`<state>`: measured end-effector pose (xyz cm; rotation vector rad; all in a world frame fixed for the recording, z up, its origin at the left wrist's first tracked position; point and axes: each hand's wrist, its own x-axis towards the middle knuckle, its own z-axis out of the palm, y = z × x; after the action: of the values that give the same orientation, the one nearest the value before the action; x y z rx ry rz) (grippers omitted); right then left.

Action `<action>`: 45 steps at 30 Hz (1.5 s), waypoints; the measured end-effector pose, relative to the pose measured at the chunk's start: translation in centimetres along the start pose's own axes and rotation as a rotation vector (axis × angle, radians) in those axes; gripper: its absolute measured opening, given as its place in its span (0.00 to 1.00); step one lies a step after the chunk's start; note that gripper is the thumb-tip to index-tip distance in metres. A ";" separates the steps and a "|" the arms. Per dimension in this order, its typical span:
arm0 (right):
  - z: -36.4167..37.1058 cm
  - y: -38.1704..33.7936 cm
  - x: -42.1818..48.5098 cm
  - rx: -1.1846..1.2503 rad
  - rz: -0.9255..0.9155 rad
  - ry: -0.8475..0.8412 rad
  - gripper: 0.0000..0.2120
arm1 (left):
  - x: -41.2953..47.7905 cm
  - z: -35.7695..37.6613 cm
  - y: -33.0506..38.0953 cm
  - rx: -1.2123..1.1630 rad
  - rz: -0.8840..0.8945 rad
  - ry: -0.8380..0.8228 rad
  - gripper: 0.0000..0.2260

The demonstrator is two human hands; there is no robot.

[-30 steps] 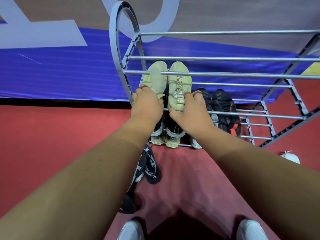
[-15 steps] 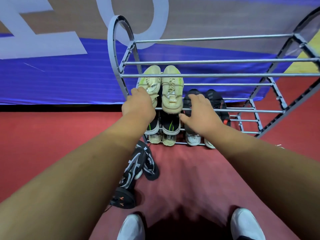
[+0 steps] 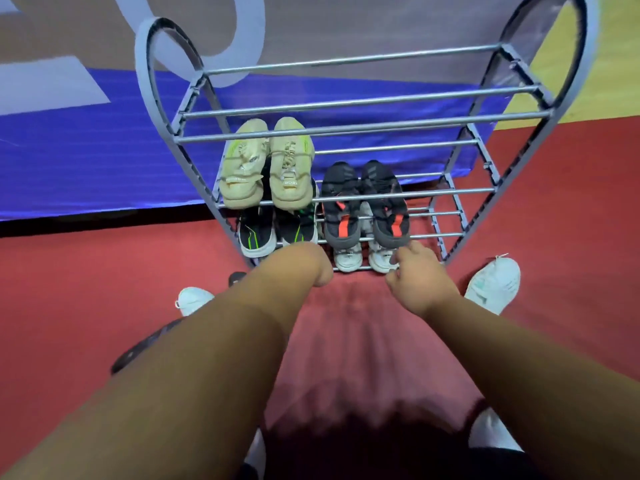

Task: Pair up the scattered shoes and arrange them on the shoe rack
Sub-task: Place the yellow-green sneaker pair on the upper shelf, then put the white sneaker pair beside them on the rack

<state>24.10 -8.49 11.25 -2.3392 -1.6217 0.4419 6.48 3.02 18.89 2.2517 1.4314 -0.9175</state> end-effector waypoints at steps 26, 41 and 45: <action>13.5 22.4 -0.1 0.016 0.694 -0.108 0.15 | 14.7 20.6 11.7 -0.282 0.154 -0.073 0.16; 20.7 4.5 -5.6 0.069 0.119 -0.463 0.18 | 10.5 21.4 -1.2 -0.499 -0.111 0.008 0.15; 22.7 -0.5 -6.0 0.048 -0.078 -0.507 0.17 | 8.4 22.9 -6.0 -0.565 -0.226 0.091 0.19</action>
<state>12.83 -13.06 -8.81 -2.2336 -1.8716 1.1141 -4.30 -1.60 -3.31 1.7544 1.7447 -0.3937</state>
